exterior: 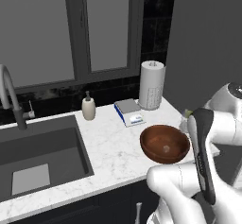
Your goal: Grab a lemon wedge from the fridge and one ice cube from the ice bowl, and put them in the glass of lemonade.
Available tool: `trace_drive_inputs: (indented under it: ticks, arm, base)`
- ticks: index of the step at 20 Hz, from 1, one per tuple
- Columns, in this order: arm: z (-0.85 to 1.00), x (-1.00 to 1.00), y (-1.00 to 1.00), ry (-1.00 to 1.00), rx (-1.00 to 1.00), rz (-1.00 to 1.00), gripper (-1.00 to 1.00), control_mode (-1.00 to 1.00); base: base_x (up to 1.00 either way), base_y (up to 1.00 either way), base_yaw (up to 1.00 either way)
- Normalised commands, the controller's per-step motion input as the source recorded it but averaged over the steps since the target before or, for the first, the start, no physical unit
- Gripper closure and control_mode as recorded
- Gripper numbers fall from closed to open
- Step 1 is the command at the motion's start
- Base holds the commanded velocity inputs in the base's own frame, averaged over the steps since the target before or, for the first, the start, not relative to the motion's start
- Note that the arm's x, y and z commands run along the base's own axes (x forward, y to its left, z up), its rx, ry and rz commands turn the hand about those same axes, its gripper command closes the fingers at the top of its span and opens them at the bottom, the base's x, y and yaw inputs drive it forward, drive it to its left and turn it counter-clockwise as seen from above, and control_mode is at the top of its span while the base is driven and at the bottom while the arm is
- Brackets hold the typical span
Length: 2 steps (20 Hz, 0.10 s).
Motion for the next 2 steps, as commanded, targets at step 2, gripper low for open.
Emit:
trace_drive_inputs:
  ticks: [2]
  arm:
    - [0.69, -0.44, 0.43, 0.00, -0.14, 0.08, -1.00, -1.00]
  base:
    - [0.00, 0.00, 0.00]
